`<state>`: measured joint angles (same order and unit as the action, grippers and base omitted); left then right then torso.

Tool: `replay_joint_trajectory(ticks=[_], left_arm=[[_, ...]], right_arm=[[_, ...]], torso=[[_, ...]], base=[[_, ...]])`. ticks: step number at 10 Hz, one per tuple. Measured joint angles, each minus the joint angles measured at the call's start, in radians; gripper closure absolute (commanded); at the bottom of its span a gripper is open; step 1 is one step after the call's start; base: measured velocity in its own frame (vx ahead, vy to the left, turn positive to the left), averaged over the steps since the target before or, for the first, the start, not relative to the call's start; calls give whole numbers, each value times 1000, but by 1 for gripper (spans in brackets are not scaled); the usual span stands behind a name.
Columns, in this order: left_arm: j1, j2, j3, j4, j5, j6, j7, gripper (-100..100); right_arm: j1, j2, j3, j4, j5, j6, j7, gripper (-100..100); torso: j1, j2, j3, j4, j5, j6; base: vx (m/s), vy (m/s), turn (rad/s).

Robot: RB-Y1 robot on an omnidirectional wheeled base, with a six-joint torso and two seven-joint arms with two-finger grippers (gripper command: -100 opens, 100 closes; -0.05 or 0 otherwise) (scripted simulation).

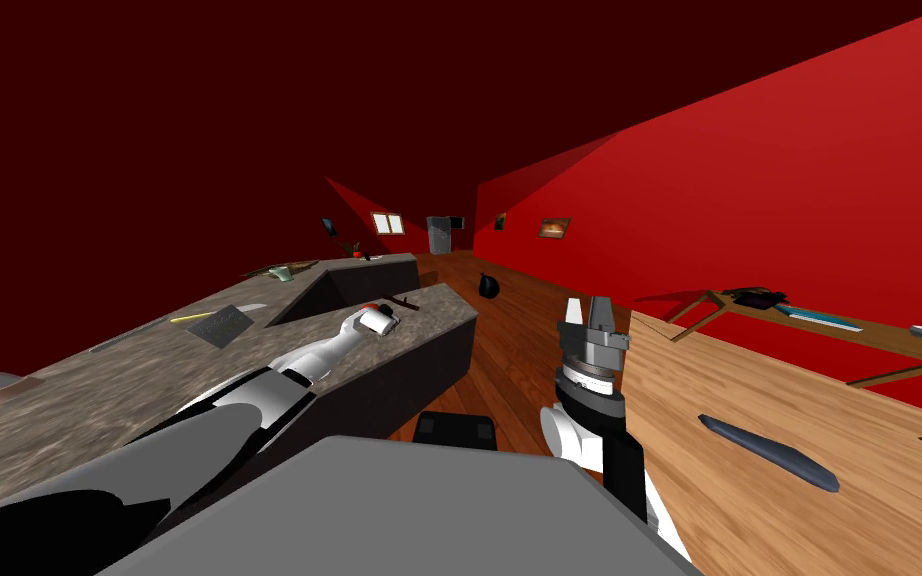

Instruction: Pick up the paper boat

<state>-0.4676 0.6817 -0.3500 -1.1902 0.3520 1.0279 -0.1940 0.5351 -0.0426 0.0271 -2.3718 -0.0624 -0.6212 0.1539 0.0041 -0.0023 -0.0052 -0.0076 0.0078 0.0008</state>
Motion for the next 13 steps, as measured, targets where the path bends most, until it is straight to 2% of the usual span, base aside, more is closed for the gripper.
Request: replay_joint_trajectory(ticks=[1, 3, 5, 7, 9, 10, 12, 13], left_arm=[[-28, 3, -31, 24, 13, -17, 8, -100], [-63, 4, -49, 94, 25, -33, 1, -100], [-122, 7, -106, 146, 51, -65, 23, -100], [-154, 1, -130, 215, 53, -79, 27, -100], [-209, 8, -189, 273, 82, -119, 46, -100], [-231, 8, -204, 305, 87, -125, 48, -100], [-245, 8, -210, 356, 90, -125, 46, -100], [-279, 9, -236, 391, 110, -146, 52, -100]], right_arm=[[0, 0, 0, 0, 0, 0, 0, 0], [0, 0, 0, 0, 0, 0, 0, 0], [0, 0, 0, 0, 0, 0, 0, 0], [0, 0, 0, 0, 0, 0, 0, 0], [0, 0, 0, 0, 0, 0, 0, 0], [0, 0, 0, 0, 0, 0, 0, 0], [0, 0, 0, 0, 0, 0, 0, 0], [0, 0, 0, 0, 0, 0, 0, 0]], torso=[[1, 1, 1, 0, 0, 0], [0, -3, -2, -1, 0, 0], [1, -1, 0, 0, 0, 0], [1, -3, -2, -1, 0, -1], [1, 0, 0, 0, 0, -1], [1, -2, -1, 0, 0, -1], [2, -5, -3, -2, 1, -3], [3, -3, -2, -2, 1, -2]], base=[[-39, 8, -9], [-22, 1, -9], [-58, 15, -10], [-36, 3, -12], [-56, 13, -7], [0, 0, 0], [-24, 7, -4], [-67, 22, -23]])
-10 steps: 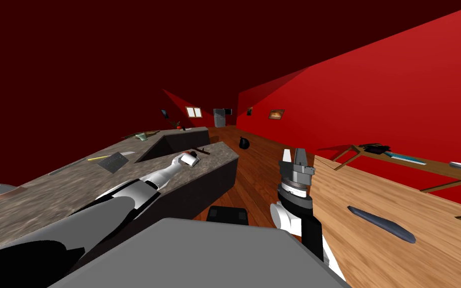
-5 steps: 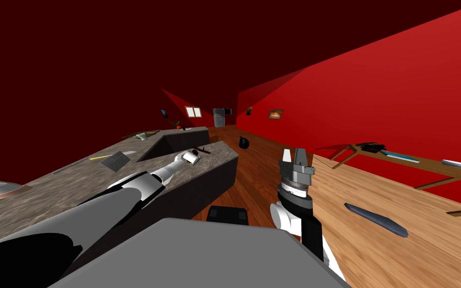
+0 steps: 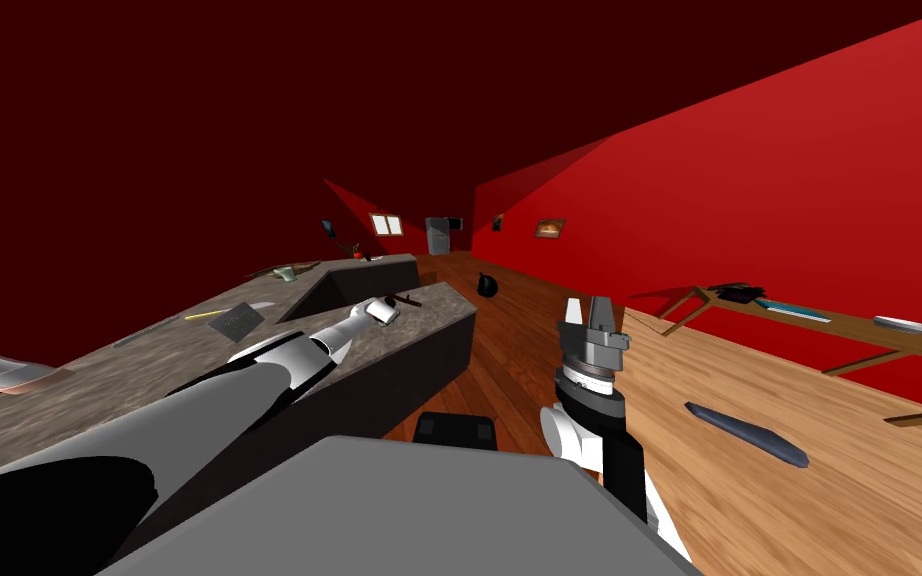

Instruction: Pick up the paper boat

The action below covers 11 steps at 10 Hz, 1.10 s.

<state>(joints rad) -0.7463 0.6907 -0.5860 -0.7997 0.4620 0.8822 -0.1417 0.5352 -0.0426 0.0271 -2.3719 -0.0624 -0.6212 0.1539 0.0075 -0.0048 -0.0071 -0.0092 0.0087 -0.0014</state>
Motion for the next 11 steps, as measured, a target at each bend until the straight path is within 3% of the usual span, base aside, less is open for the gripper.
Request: replay_joint_trajectory(ticks=[2, 5, 8, 9, 11], left_arm=[[-56, -7, -48, 96, 13, -37, 7, -100], [-127, 9, -124, 168, 44, -71, 38, -100], [-135, 10, -134, 205, 42, -67, 46, -100], [-136, 9, -134, 209, 42, -69, 44, 100], [-145, 9, -132, 204, 41, -74, 45, 100]], right_arm=[[0, 0, 0, 0, 0, 0, 0, 0], [0, 0, 0, 0, 0, 0, 0, 0], [0, 0, 0, 0, 0, 0, 0, 0], [0, 0, 0, 0, 0, 0, 0, 0], [0, 0, 0, 0, 0, 0, 0, 0]], torso=[[0, 0, 0, 0, 0, -1], [0, 1, 1, 0, 0, 0], [0, -3, -2, -1, 0, -1], [0, -3, -2, -1, 0, -1], [2, -1, -3, -5, 3, -6]], base=[[-52, 7, -9], [-46, 5, -6], [5, 0, 1], [4, 0, -17], [7, 1, -20]])
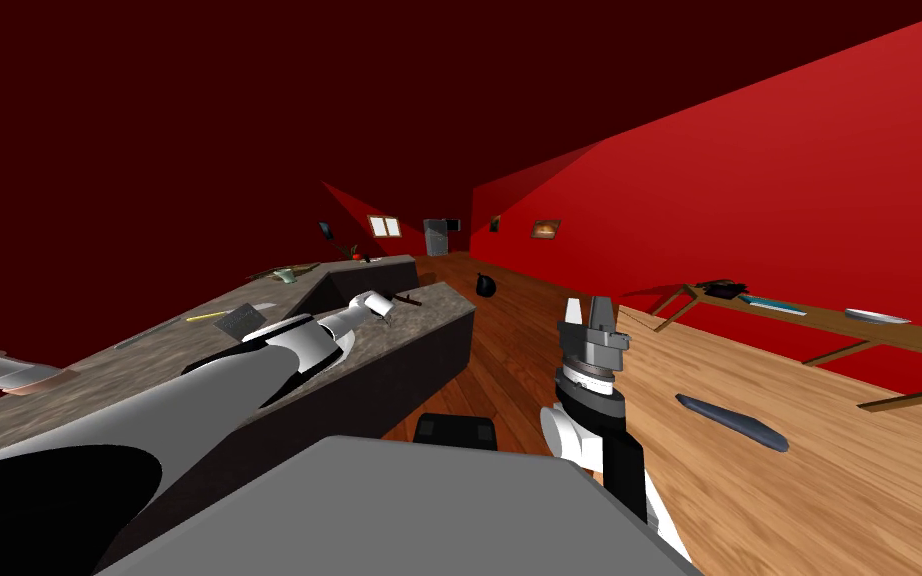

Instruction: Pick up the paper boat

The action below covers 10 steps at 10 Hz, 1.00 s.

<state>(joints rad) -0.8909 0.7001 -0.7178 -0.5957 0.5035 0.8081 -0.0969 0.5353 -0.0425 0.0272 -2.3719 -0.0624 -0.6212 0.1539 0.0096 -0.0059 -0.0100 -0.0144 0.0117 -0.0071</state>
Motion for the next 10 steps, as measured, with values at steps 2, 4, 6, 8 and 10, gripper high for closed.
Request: replay_joint_trajectory(ticks=[2, 4, 6, 8, 10], left_arm=[[1, 0, 0, 1, 0, 1, 0, 100], [1, 0, 0, 1, 0, 1, 0, 100], [56, 4, 59, -79, -31, 44, -17, 100], [101, 2, 102, -139, -55, 75, -29, 100], [136, -5, 152, -167, -59, 86, -59, 100]], right_arm=[[0, 0, 0, 0, 0, 0, 0, 0], [0, 0, 0, 0, 0, 0, 0, 0], [0, 0, 0, 0, 0, 0, 0, 0], [0, 0, 0, 0, 0, 0, 0, 0], [0, 0, 0, 0, 0, 0, 0, 0]], torso=[[2, -1, -1, 0, 1, 1], [3, -1, -1, 0, 1, 1], [2, -5, -6, -7, 6, 1], [0, -8, -11, -16, 13, 5], [0, -10, -16, -23, 19, 8]], base=[[0, 0, 0], [30, -3, 24], [66, -2, 34], [68, -21, 19], [23, 1, -8]])
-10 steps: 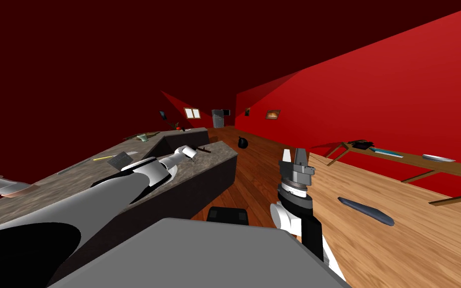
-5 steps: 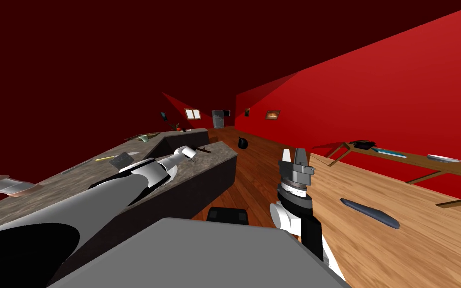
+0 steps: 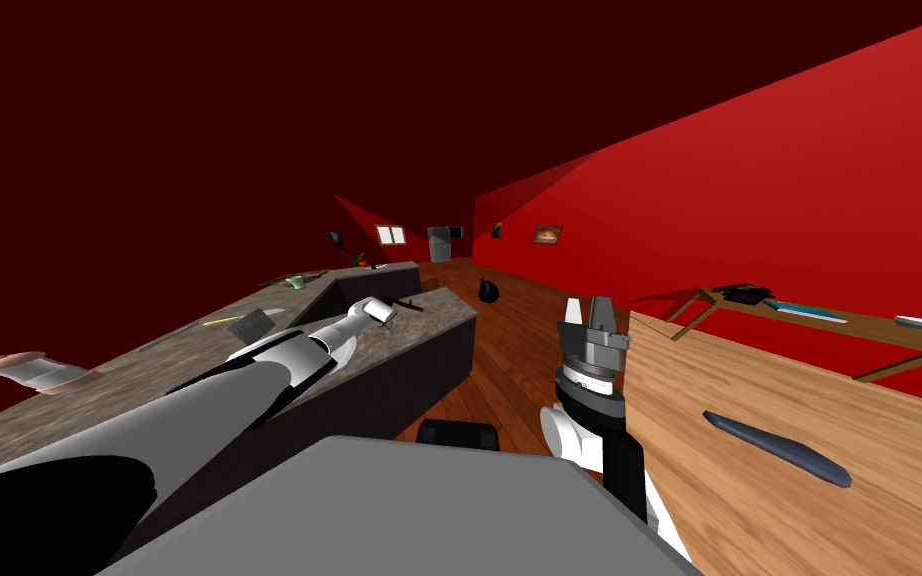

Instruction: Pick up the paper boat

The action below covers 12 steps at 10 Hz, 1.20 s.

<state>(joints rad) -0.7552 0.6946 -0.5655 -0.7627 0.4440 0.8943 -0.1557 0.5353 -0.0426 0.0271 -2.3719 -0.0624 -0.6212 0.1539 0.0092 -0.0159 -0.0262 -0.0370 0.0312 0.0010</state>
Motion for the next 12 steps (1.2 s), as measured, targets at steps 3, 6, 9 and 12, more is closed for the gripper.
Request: replay_joint_trajectory(ticks=[3, 6, 9, 12], left_arm=[[30, -5, 6, -36, -3, -3, 1, 100], [107, -3, 81, -125, -40, 46, -10, 100], [152, -5, 115, -195, -51, 70, -27, 100], [217, -7, 163, -284, -73, 104, -31, 100]], right_arm=[[0, 0, 0, 0, 0, 0, 0, 0], [0, 0, 0, 0, 0, 0, 0, 0], [0, 0, 0, 0, 0, 0, 0, 0], [0, 0, 0, 0, 0, 0, 0, 0]], torso=[[-1, 0, -5, -9, 8, 2], [0, -5, -11, -18, 15, 1], [0, -6, -14, -23, 19, 2], [2, -8, -18, -29, 25, 4]], base=[[11, -4, -3], [48, -10, 16], [35, -13, 1], [36, -5, 11]])
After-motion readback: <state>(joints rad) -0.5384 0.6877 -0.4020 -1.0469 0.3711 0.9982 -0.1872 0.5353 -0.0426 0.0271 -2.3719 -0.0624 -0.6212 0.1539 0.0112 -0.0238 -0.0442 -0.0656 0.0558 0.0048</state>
